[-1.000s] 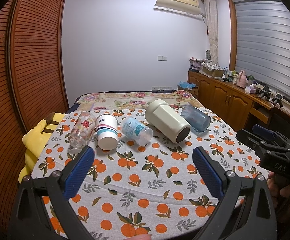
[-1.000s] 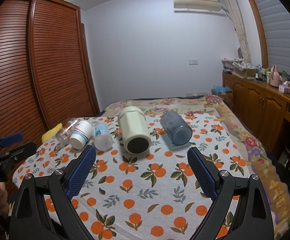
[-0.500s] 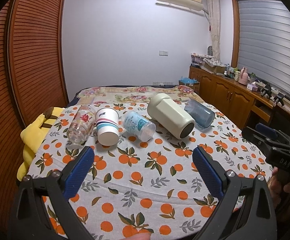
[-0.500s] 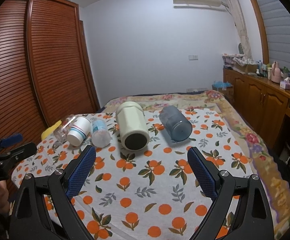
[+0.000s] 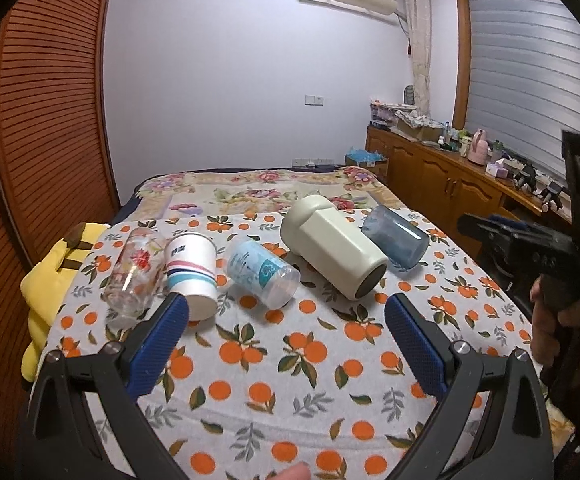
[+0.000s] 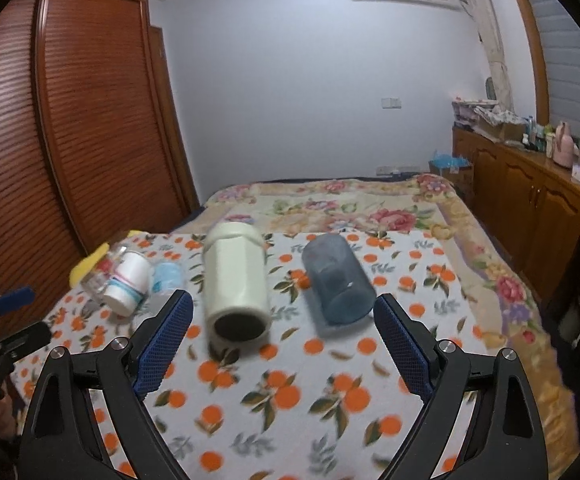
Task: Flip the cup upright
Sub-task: 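Reach the right gripper to the lying blue plastic cup and close on it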
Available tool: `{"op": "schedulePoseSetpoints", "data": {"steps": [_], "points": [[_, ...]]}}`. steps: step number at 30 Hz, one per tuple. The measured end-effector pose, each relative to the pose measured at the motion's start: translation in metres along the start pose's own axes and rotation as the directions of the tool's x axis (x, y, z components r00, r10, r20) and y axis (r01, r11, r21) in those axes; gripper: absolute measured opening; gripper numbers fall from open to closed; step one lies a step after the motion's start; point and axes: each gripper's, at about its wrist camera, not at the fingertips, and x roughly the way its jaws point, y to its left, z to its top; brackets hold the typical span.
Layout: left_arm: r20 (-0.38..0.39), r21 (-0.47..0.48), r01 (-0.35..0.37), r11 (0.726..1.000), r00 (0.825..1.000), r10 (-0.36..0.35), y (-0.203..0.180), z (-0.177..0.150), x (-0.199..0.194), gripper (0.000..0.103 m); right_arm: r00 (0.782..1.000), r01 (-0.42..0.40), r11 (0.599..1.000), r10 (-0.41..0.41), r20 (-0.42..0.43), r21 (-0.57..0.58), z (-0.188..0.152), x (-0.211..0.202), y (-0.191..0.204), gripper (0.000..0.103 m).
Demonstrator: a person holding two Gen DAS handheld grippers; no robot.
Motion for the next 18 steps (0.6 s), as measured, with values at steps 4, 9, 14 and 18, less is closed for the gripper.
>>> {"op": "schedulePoseSetpoints", "data": {"steps": [4,9,14,18], "points": [[-0.020,0.022,-0.007,1.000,1.000,0.008,-0.001,0.008,0.021,0.099,0.999,0.018,0.999,-0.019,-0.040,-0.030,0.013,0.023,-0.012,0.092],[-0.037,0.004,0.010,1.000,0.999,-0.010,-0.002,0.019,0.045,0.099,0.992,0.028,0.998,-0.034,-0.124,-0.055,0.024,0.062,-0.027,0.091],[-0.083,0.006,0.014,1.000,0.996,-0.013,-0.006,0.025,0.069,0.099,0.977,0.027,0.993,-0.050,-0.205,-0.115,0.029,0.099,-0.035,0.090],[-0.103,0.001,0.033,0.999,0.994,-0.033,-0.007,0.024,0.081,0.098,0.962,0.003,0.992,-0.037,-0.272,-0.127,0.030,0.124,-0.042,0.087]]}}
